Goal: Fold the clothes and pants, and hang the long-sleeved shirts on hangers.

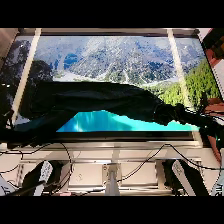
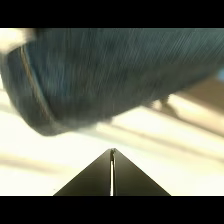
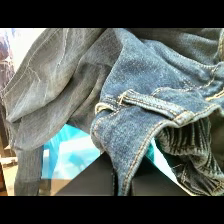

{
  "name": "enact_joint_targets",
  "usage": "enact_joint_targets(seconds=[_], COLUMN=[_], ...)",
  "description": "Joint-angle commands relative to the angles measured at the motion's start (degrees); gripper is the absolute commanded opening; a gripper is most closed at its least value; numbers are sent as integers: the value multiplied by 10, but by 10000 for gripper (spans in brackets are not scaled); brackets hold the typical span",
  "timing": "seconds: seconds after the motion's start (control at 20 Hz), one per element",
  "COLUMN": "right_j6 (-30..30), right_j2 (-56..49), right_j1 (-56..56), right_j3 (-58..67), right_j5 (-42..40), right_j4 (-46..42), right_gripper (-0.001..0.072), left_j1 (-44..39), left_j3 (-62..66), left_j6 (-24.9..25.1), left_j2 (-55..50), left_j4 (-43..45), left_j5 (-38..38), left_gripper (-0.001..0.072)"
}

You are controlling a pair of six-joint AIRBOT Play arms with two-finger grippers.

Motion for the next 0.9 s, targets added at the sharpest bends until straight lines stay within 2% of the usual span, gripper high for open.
enact_joint_targets(seconds=[0.0, 0.35, 0.65, 0.85], right_j6=[-1, 0, -1, -1], right_j2=[0, 0, 0, 0], right_j1=[0, 0, 0, 0], right_j3=[0, 0, 0, 0], right_j5=[-28, -18, -20, -25], right_j4=[-1, -1, -1, 0], right_gripper=[53, 53, 53, 53], left_j1=[-2, -2, -6, -56], left_j3=[-13, -34, -34, -32], left_j6=[0, -112, -112, -112], left_j2=[-5, -26, -117, -129], left_j4=[17, 21, -66, -78], left_j5=[-16, 285, 433, 567], left_gripper=[22, 23, 23, 23])
